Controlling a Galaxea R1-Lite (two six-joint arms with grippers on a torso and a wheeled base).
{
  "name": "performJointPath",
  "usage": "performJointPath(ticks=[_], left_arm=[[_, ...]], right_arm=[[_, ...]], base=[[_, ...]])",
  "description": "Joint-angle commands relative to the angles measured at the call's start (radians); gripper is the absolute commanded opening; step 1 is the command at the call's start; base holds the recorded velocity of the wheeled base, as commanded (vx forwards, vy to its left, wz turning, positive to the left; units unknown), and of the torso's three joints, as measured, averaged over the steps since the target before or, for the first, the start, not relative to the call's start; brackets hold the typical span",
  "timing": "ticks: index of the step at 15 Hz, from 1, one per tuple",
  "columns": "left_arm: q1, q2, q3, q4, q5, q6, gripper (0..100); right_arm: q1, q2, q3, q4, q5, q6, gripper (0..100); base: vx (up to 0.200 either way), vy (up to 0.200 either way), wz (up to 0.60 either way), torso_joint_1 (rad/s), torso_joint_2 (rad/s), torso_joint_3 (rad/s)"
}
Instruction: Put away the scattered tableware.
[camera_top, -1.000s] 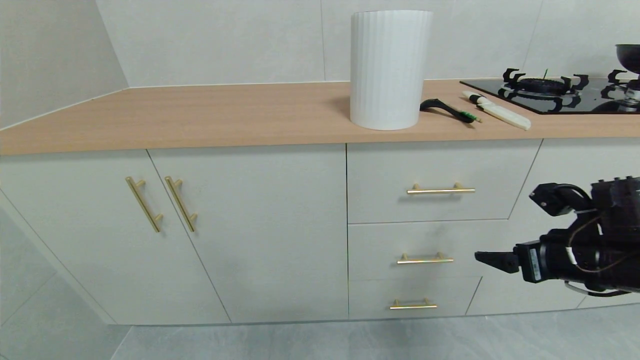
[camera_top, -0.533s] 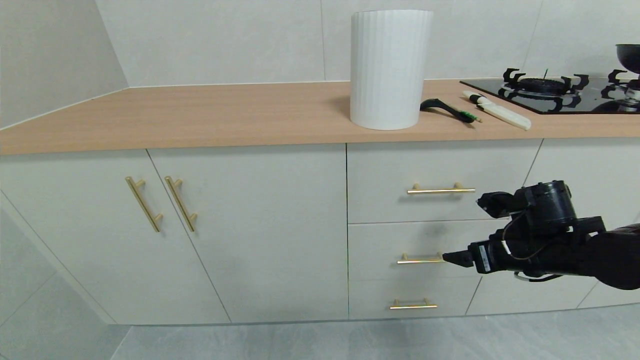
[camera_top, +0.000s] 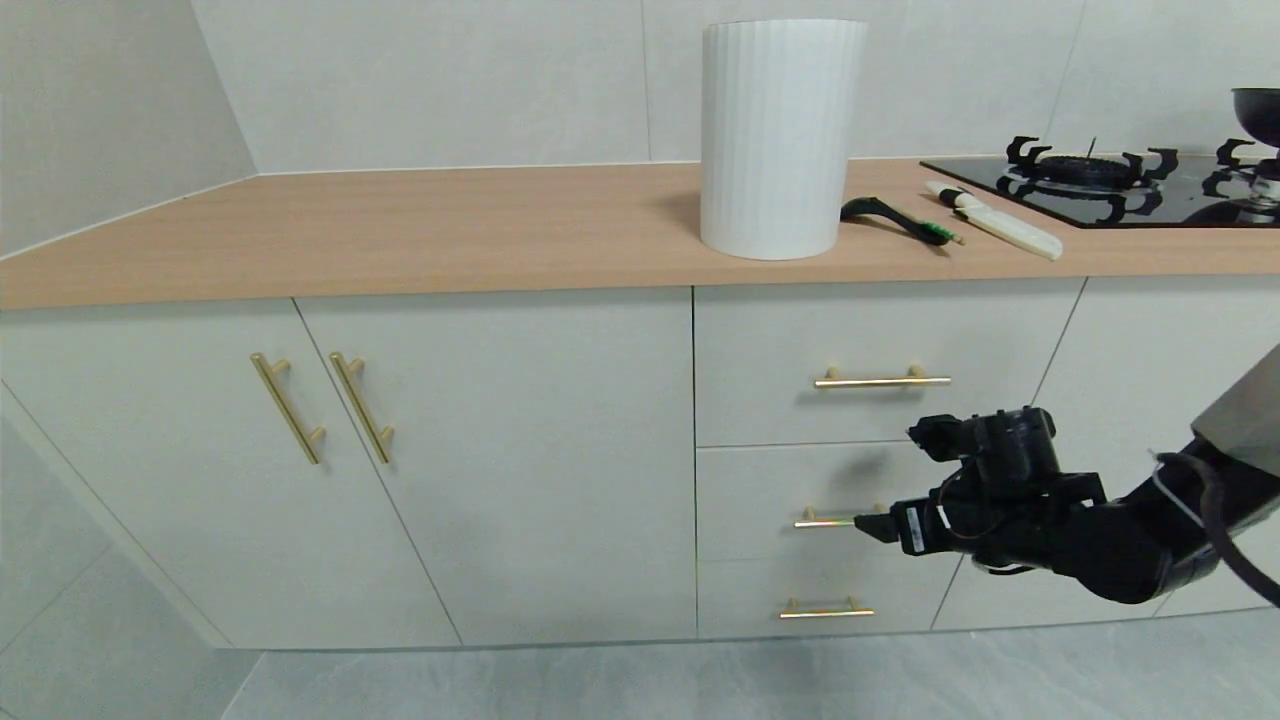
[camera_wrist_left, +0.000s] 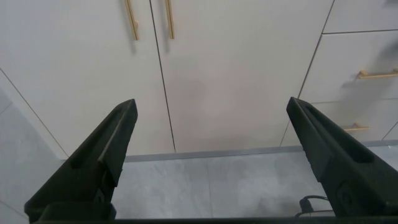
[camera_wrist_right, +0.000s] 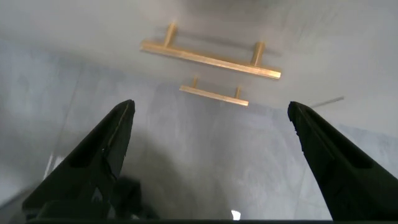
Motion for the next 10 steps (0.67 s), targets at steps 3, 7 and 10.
performJointPath(ticks=[3, 7, 10], left_arm=[[0.000, 0.000, 0.000, 0.000, -0.001, 0.000, 100], [0.000, 0.000, 0.000, 0.000, 0.001, 0.000, 100], [0.000, 0.000, 0.000, 0.000, 0.001, 0.000, 100]], right_arm=[[0.000, 0.161, -0.006, -0.149, -0.032, 0.006, 100], [0.000, 0.218, -0.035, -0.190, -0.058, 0.011, 100], [0.000, 0.241, -0.047, -0.232, -0.058, 0.026, 100]], base=[[0.000, 0.000, 0.00, 0.000, 0.00, 0.000], [0.000, 0.000, 0.00, 0.000, 0.00, 0.000], [0.000, 0.000, 0.00, 0.000, 0.00, 0.000]])
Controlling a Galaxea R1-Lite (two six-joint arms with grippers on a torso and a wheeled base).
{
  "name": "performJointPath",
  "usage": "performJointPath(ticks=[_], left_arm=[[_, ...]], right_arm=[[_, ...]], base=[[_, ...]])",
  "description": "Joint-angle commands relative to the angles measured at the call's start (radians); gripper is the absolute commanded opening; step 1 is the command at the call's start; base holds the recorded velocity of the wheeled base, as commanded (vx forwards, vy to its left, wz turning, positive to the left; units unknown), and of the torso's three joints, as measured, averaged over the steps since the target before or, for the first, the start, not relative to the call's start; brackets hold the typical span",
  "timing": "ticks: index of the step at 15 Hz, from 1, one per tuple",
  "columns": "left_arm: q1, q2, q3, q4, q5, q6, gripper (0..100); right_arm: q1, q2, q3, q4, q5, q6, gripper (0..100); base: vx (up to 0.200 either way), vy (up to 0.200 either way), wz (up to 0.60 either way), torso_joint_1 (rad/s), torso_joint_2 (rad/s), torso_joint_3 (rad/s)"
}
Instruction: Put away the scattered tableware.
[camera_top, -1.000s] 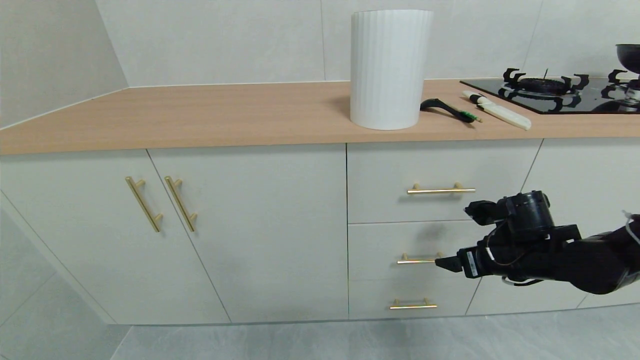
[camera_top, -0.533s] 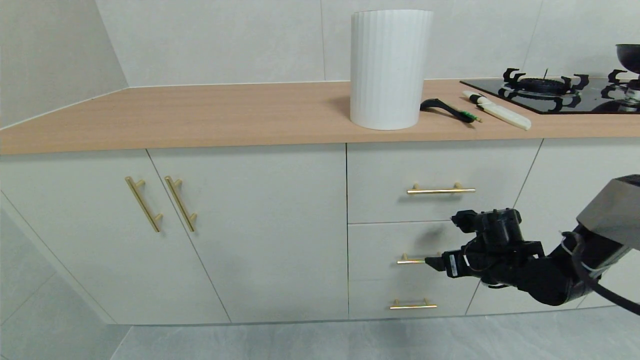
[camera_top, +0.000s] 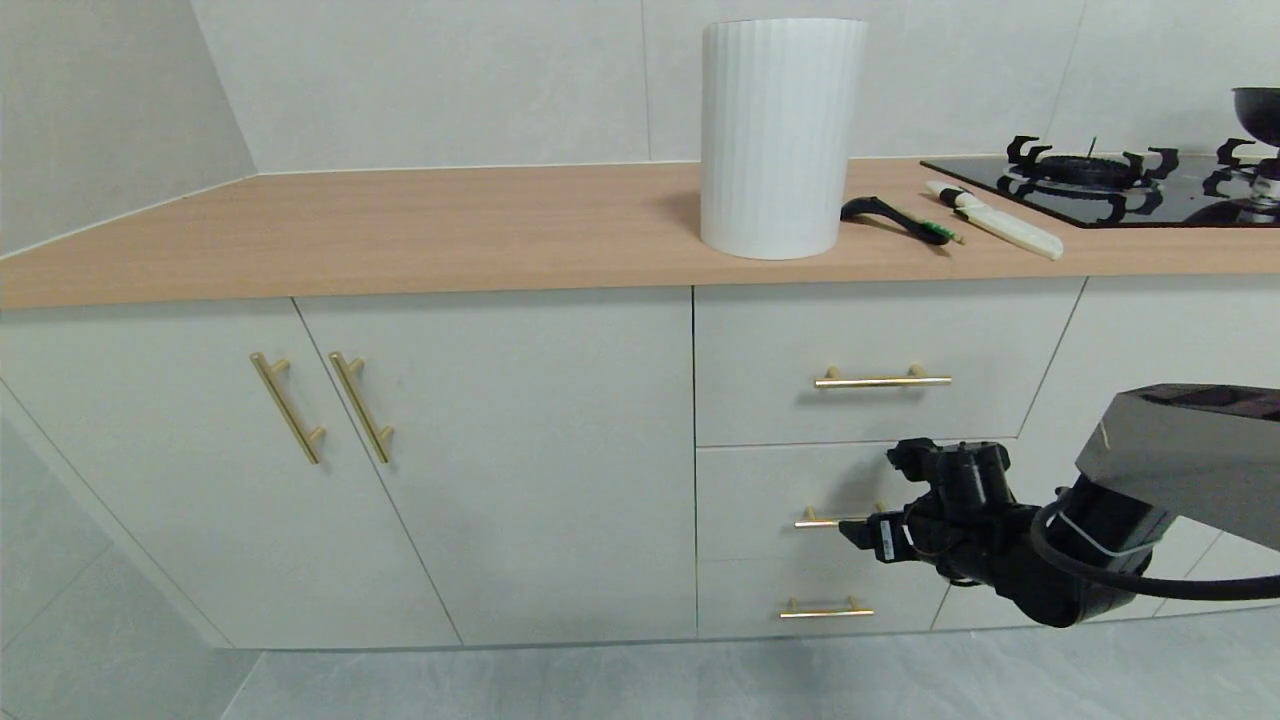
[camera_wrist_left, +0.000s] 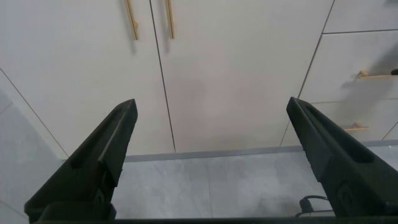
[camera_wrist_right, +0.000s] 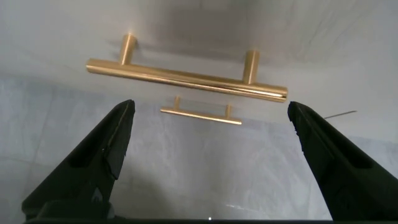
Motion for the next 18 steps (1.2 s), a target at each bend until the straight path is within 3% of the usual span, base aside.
performJointPath(ticks=[1, 10, 18], left_arm=[[0.000, 0.000, 0.000, 0.000, 0.000, 0.000, 100], [0.000, 0.000, 0.000, 0.000, 0.000, 0.000, 100], [0.000, 0.000, 0.000, 0.000, -0.001, 0.000, 100]], right_arm=[[0.000, 0.031, -0.022, -0.003, -0.001, 0.001, 100], [0.000, 0.121, -0.109, -0.067, -0.082, 0.043, 100], [0.002, 0.133, -0.106, -0.060, -0.088, 0.037, 100]], base=[[0.000, 0.000, 0.00, 0.000, 0.00, 0.000], [0.000, 0.000, 0.00, 0.000, 0.00, 0.000], [0.000, 0.000, 0.00, 0.000, 0.00, 0.000]])
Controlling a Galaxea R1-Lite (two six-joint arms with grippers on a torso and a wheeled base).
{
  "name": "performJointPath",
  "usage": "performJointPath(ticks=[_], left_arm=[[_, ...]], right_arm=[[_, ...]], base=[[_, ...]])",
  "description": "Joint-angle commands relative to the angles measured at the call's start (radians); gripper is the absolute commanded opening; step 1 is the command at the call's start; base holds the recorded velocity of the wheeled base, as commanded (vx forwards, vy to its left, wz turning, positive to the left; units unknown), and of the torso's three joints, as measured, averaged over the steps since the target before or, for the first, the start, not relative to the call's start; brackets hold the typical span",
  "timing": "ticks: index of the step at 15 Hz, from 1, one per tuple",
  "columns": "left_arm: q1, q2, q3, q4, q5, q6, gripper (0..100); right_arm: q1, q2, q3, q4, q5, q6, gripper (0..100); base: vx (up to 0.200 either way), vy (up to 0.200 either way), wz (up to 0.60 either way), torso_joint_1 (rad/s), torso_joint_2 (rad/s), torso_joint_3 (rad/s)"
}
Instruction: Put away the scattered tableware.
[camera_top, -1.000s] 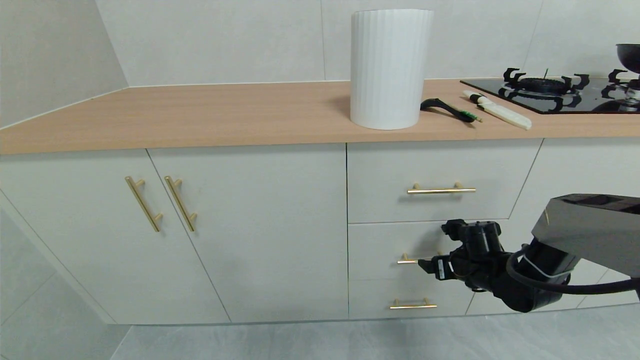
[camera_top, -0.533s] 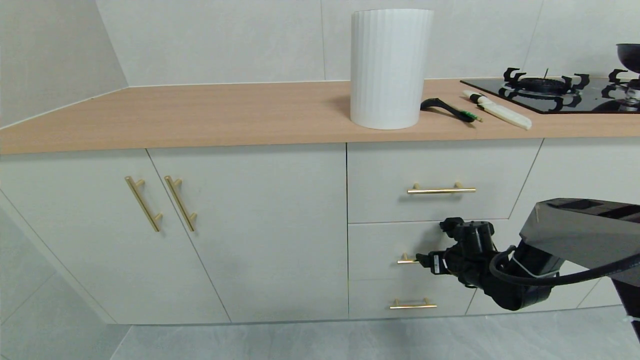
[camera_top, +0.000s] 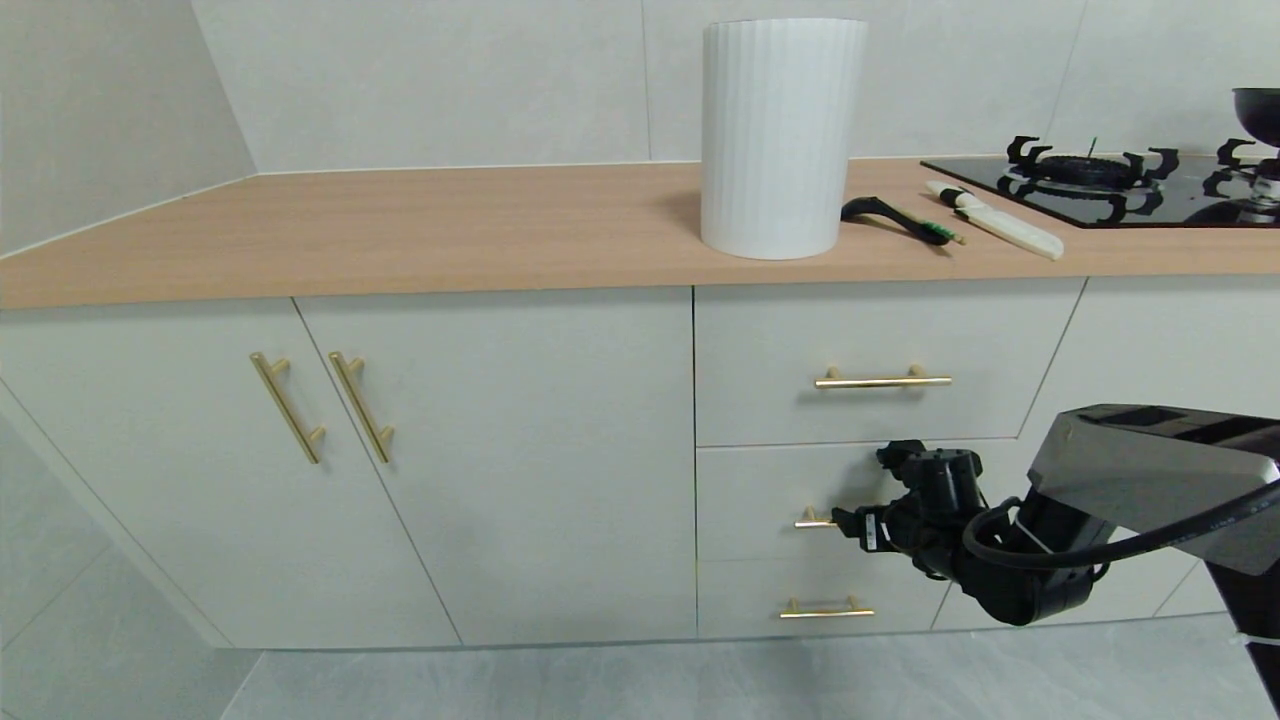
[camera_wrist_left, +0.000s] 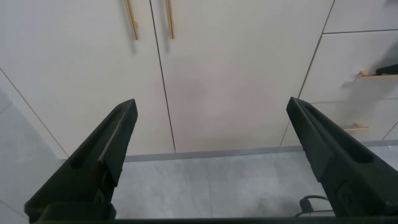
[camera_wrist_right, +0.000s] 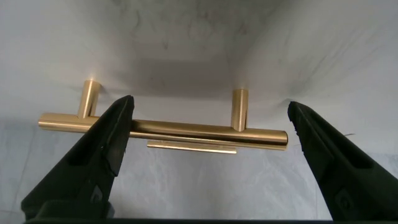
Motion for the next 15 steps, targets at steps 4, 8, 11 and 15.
performJointPath(ticks=[4, 8, 11, 15], left_arm=[[0.000, 0.000, 0.000, 0.000, -0.001, 0.000, 100], [0.000, 0.000, 0.000, 0.000, 0.000, 0.000, 100], [0.000, 0.000, 0.000, 0.000, -0.001, 0.000, 100], [0.000, 0.000, 0.000, 0.000, -0.001, 0.000, 100]], right_arm=[[0.002, -0.016, 0.010, 0.041, 0.000, -0.003, 100], [0.002, -0.045, 0.033, 0.058, 0.000, -0.003, 100], [0.017, -0.197, 0.091, 0.230, 0.006, -0.004, 100], [0.040, -0.434, 0.112, 0.455, 0.015, -0.003, 100]], base=[[0.000, 0.000, 0.00, 0.000, 0.00, 0.000], [0.000, 0.000, 0.00, 0.000, 0.00, 0.000], [0.000, 0.000, 0.00, 0.000, 0.00, 0.000], [0.000, 0.000, 0.00, 0.000, 0.00, 0.000]])
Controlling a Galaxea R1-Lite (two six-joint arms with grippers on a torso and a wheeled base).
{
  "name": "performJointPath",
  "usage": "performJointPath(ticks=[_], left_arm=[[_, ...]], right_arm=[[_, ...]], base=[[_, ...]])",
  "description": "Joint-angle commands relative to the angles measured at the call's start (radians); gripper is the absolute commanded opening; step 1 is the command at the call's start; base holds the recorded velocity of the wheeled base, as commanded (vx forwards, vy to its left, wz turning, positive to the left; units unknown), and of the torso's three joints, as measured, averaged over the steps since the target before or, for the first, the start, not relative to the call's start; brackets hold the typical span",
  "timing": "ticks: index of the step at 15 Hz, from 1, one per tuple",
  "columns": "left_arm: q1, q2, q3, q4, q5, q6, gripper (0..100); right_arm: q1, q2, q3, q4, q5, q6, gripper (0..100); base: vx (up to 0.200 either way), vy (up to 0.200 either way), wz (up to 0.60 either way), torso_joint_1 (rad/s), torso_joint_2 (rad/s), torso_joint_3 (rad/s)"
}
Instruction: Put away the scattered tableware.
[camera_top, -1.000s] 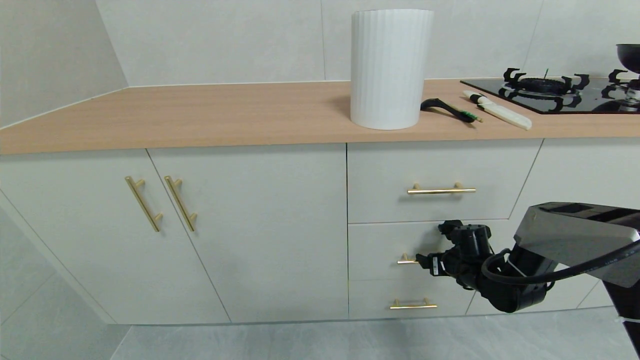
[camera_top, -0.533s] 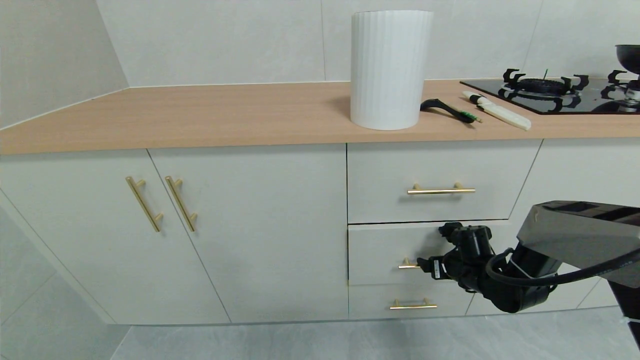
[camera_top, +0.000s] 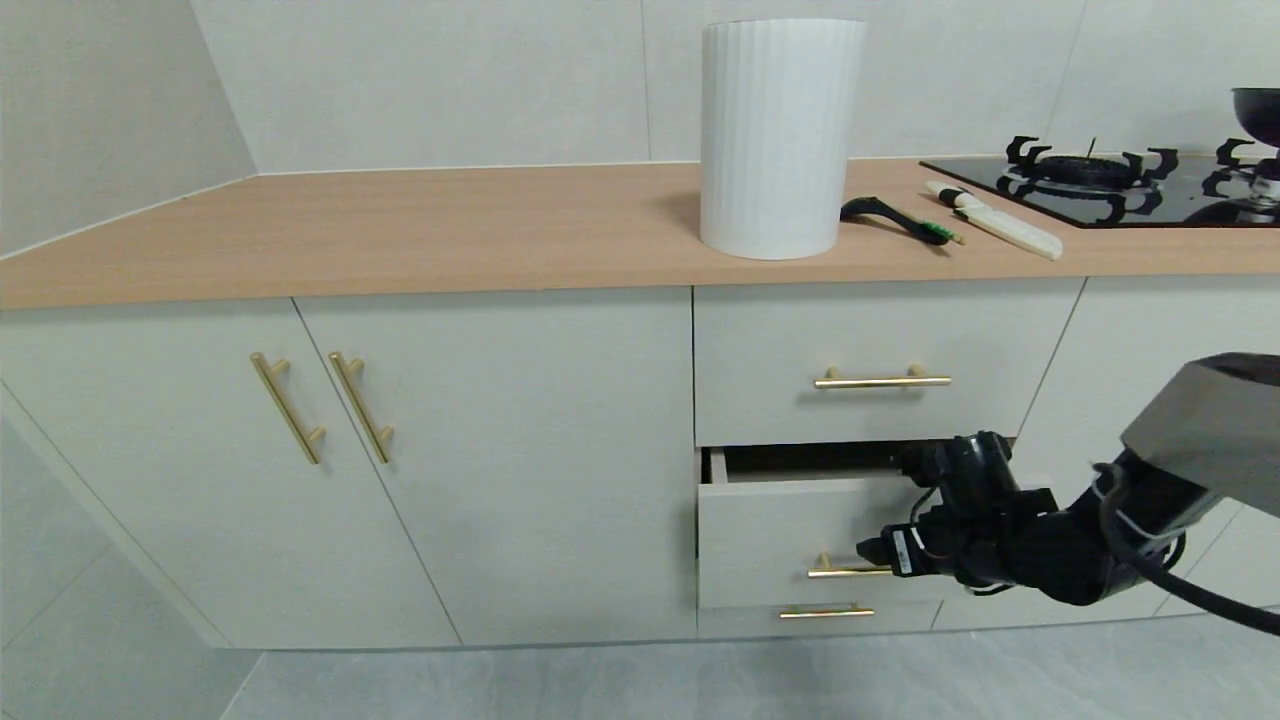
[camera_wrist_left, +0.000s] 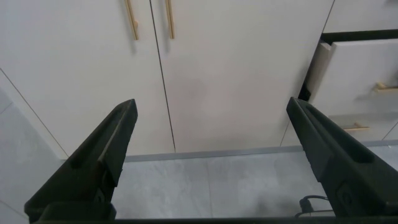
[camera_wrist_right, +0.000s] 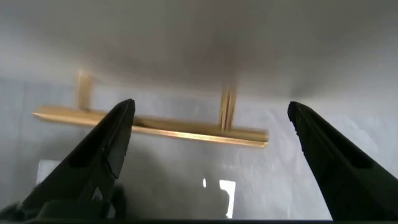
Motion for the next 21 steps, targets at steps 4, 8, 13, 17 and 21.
performJointPath(ticks=[4, 8, 13, 17, 21], left_arm=[[0.000, 0.001, 0.000, 0.000, -0.001, 0.000, 100], [0.000, 0.001, 0.000, 0.000, 0.000, 0.000, 100], [0.000, 0.001, 0.000, 0.000, 0.000, 0.000, 100], [0.000, 0.001, 0.000, 0.000, -0.001, 0.000, 100], [0.000, 0.001, 0.001, 0.000, -0.001, 0.000, 100]], right_arm=[[0.079, -0.350, 0.048, 0.085, -0.005, 0.006, 100], [0.091, -0.292, 0.051, -0.001, -0.008, 0.009, 100], [0.086, -0.094, 0.042, -0.254, -0.093, 0.009, 100], [0.079, -0.031, 0.030, -0.306, -0.093, 0.009, 100], [0.077, -0.007, 0.014, -0.322, -0.109, 0.009, 100]], base=[[0.000, 0.000, 0.00, 0.000, 0.00, 0.000], [0.000, 0.000, 0.00, 0.000, 0.00, 0.000], [0.000, 0.000, 0.00, 0.000, 0.00, 0.000], [0.000, 0.000, 0.00, 0.000, 0.00, 0.000], [0.000, 0.000, 0.00, 0.000, 0.00, 0.000]])
